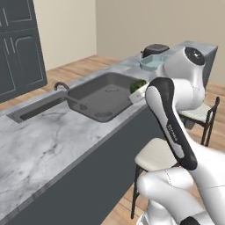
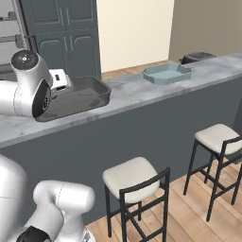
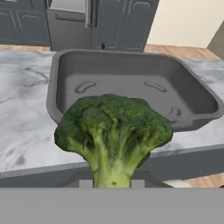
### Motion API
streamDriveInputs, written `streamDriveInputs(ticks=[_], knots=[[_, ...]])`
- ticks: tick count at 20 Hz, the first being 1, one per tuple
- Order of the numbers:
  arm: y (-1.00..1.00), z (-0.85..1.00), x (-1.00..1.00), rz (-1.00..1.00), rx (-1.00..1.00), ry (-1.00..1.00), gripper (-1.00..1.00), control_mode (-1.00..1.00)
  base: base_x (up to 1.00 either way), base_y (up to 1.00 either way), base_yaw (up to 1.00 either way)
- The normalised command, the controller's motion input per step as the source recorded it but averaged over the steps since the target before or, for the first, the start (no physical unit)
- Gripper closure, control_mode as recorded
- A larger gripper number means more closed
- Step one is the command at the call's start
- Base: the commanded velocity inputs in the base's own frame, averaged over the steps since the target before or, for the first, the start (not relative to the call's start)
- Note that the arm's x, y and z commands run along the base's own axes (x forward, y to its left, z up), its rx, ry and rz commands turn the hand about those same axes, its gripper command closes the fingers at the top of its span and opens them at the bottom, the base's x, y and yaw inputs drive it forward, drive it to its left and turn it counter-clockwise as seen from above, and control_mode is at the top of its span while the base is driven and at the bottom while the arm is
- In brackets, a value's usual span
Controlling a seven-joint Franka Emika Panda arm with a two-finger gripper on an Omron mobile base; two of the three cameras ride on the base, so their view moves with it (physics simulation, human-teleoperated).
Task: Place the cold items (cucumber and broccoli) from the fridge in one tupperware on the dining counter. Place the warm items (kebab skewer and hot dog) in the stove area in another tupperware.
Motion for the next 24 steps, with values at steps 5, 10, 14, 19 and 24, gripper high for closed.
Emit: streamDriveInputs(ticks=[5,10,14,19,24], knots=[[0.17,-0.02,0.82,0.23,0.0,0.81,1.0,-1.0,0.0,0.0,0.0],[0.06,-0.25,0.59,0.23,-0.02,0.25,1.0,-1.0,0.0,0.0,0.0],[0.18,-0.19,0.29,0.1,-0.18,-0.2,1.0,-1.0,0.0,0.0,0.0],[0.32,-0.31,0.37,0.04,-0.21,-0.09,1.0,-1.0,0.0,0.0,0.0],[0.34,-0.34,0.52,0.07,-0.05,0.04,1.0,-1.0,0.0,0.0,0.0]])
